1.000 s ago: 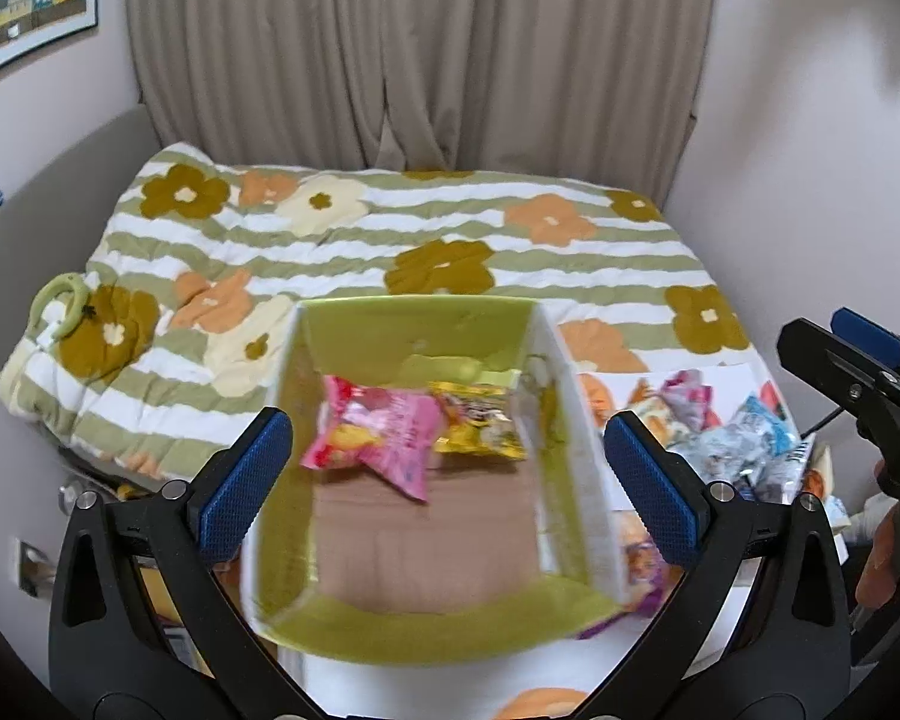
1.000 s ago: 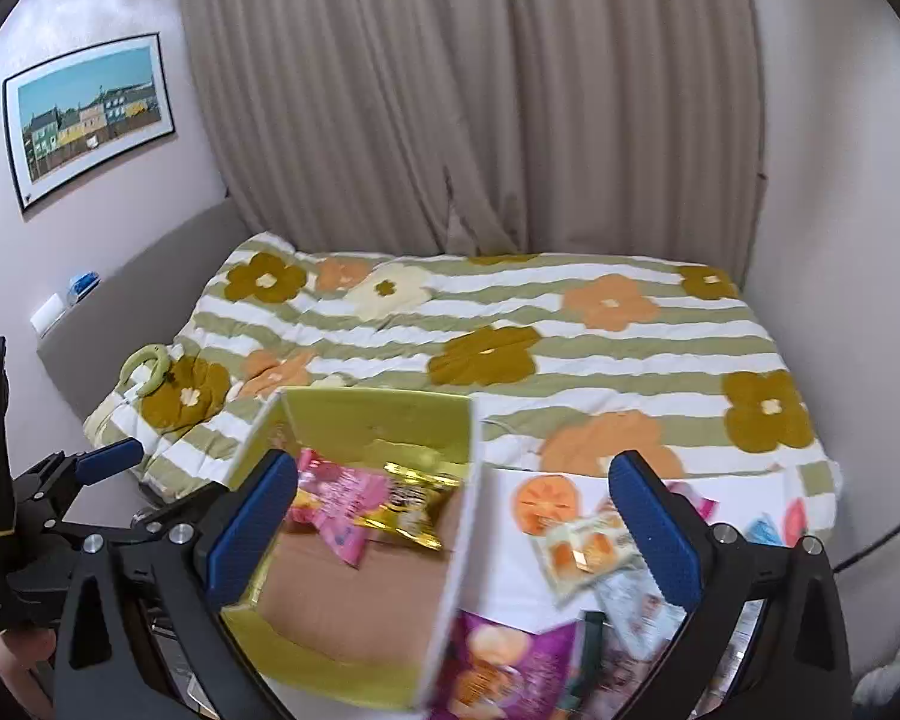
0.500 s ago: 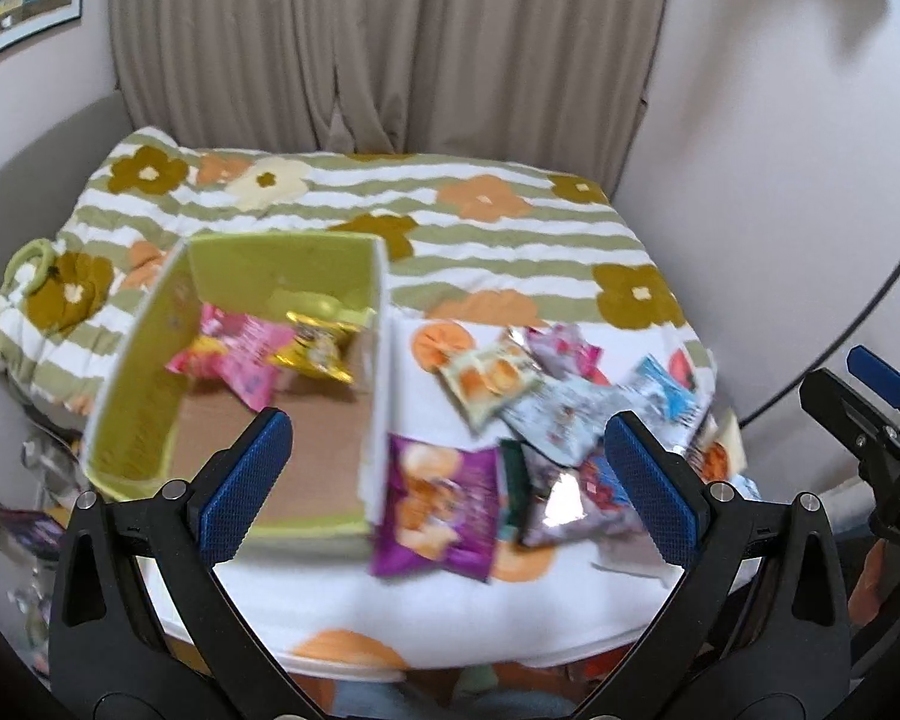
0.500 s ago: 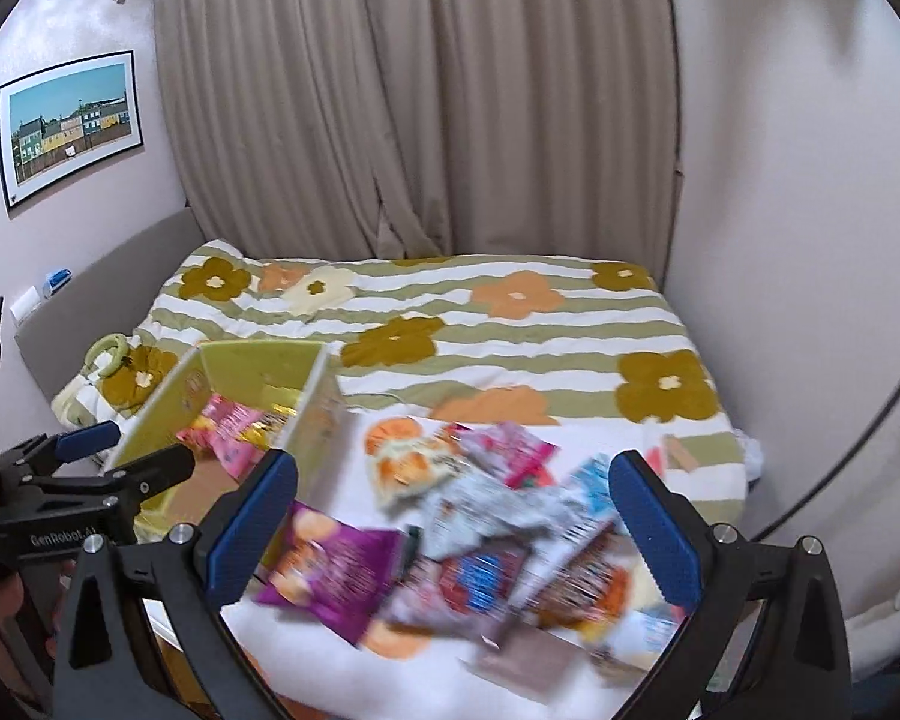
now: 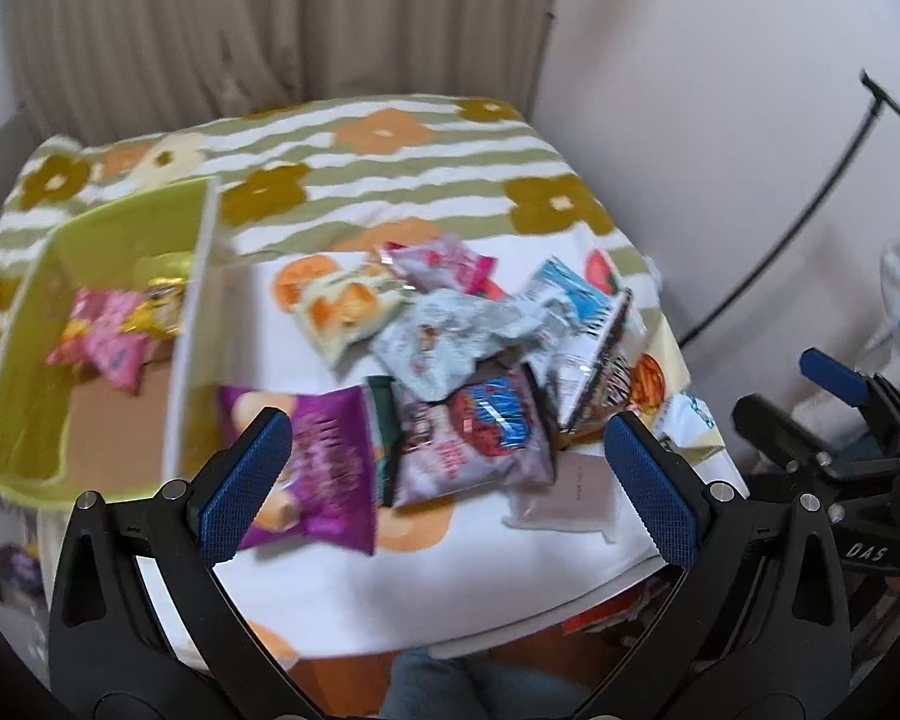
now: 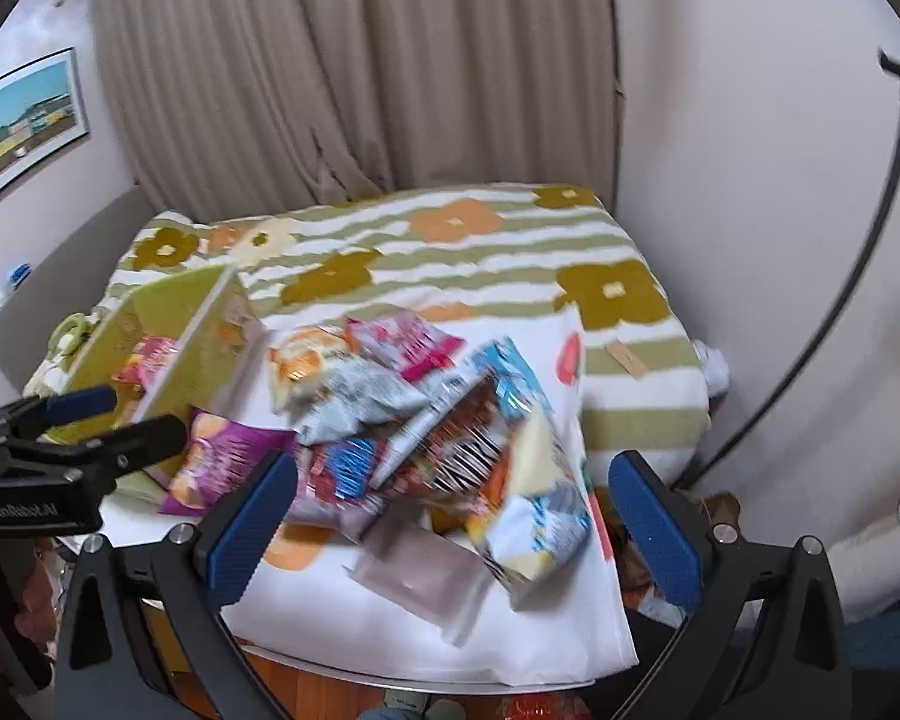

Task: Organize snacks
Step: 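Move both tools back over the snack pile, then grasp the white TATRE chip bag with the left tool while the right tool grasps the fries bag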

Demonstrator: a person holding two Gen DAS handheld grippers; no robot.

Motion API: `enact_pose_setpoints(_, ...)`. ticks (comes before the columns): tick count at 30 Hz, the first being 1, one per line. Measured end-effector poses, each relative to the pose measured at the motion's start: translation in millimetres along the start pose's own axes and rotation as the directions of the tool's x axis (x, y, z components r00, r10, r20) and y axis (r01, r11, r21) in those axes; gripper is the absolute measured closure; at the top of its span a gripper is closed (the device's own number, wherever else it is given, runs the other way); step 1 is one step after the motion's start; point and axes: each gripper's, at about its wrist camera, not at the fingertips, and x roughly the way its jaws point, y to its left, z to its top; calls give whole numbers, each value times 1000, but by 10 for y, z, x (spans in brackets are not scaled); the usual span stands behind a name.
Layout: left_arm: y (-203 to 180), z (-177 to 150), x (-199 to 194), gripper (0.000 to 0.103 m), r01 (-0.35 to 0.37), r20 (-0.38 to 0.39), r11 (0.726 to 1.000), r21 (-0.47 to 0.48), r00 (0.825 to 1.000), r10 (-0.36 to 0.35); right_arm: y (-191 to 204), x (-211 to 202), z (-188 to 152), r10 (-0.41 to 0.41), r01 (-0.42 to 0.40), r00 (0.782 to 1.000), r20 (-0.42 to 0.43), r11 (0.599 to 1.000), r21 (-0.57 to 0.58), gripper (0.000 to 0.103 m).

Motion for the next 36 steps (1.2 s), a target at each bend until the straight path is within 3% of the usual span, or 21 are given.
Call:
enact_pose_setpoints(5, -261, 102, 387, 0, 72, -39, 994, 87, 997, -69, -171, 186, -194, -26, 26, 999, -36, 999, 20, 0)
enact_pose_setpoints(11, -582, 218, 942, 0, 175, -128, 968, 181, 980, -154, -276, 466, -371, -73, 73, 995, -64, 997, -5, 0)
enact_pose_setpoints(16, -780, 222, 1351, 0, 218, -198, 941, 257, 965, -169, -321, 692, -454, -109, 108, 992, -67, 994, -14, 0)
enact_pose_setpoints(21, -835, 193, 1649, 4, 253, -257, 929, 268, 949, -185, -299, 845, -508, -126, 124, 990, -69, 992, -34, 11)
enact_pose_setpoints(27, -839, 185, 1856, 9, 287, -294, 922, 261, 933, -208, -298, 1035, -571, -150, 147, 985, -85, 988, -49, 17)
enact_pose_setpoints(31, -850, 163, 1869, 31, 338, -313, 907, 249, 915, -255, -330, 1089, -599, -148, 146, 986, -80, 988, -41, 18)
enact_pose_setpoints(36, -947, 128, 1842, 44, 341, -309, 893, 295, 918, -248, -332, 1108, -599, -149, 146, 986, -70, 988, -52, 18)
